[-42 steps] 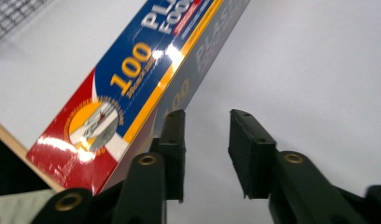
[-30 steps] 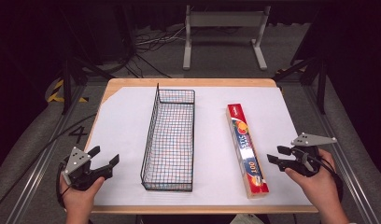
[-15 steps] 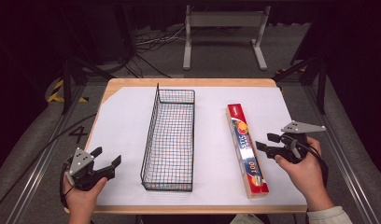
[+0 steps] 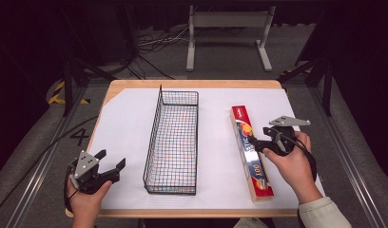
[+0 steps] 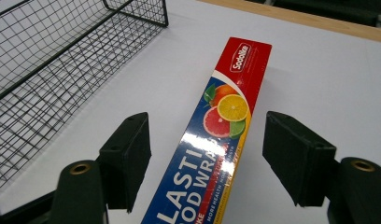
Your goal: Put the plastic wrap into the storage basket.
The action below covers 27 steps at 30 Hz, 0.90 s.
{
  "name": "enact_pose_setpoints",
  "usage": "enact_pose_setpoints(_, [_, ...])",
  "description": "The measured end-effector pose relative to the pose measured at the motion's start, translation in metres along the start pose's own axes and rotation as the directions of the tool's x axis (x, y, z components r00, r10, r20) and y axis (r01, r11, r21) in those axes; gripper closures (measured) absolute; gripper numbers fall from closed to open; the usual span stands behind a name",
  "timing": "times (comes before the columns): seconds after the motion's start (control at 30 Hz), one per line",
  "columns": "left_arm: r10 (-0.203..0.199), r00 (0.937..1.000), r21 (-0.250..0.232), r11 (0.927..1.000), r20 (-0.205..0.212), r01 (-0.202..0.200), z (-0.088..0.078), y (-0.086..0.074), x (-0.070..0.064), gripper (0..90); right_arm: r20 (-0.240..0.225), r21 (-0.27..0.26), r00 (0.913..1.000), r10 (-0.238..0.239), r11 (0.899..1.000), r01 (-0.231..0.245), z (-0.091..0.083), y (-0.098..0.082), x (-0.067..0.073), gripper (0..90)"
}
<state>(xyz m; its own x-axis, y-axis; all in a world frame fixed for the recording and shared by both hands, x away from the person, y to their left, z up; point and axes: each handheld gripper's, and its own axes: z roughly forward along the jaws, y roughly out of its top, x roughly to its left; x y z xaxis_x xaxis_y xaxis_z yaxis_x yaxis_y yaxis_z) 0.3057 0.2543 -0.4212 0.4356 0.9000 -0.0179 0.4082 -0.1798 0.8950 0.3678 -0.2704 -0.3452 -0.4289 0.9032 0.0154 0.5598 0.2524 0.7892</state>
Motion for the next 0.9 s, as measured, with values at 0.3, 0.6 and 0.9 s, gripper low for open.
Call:
enact_pose_setpoints(0.3, [0.000,1.0000,0.002,1.0000,-0.008,0.000,0.000,-0.001,0.000,22.9,0.052,0.062,0.9964,0.067,0.996,-0.070,0.015,0.005,0.002,32.2])
enact_pose_setpoints(0.6, [0.011,0.9999,0.007,0.9999,-0.009,-0.011,0.002,-0.001,-0.001,22.8,0.146,0.136,0.9840,0.102,0.983,-0.122,0.035,0.007,0.006,28.5])
enact_pose_setpoints(0.9, [0.011,0.9998,0.006,0.9999,-0.015,-0.011,0.002,-0.002,-0.001,22.4,0.177,0.233,0.9678,0.179,0.948,-0.218,0.053,-0.002,0.005,26.9])
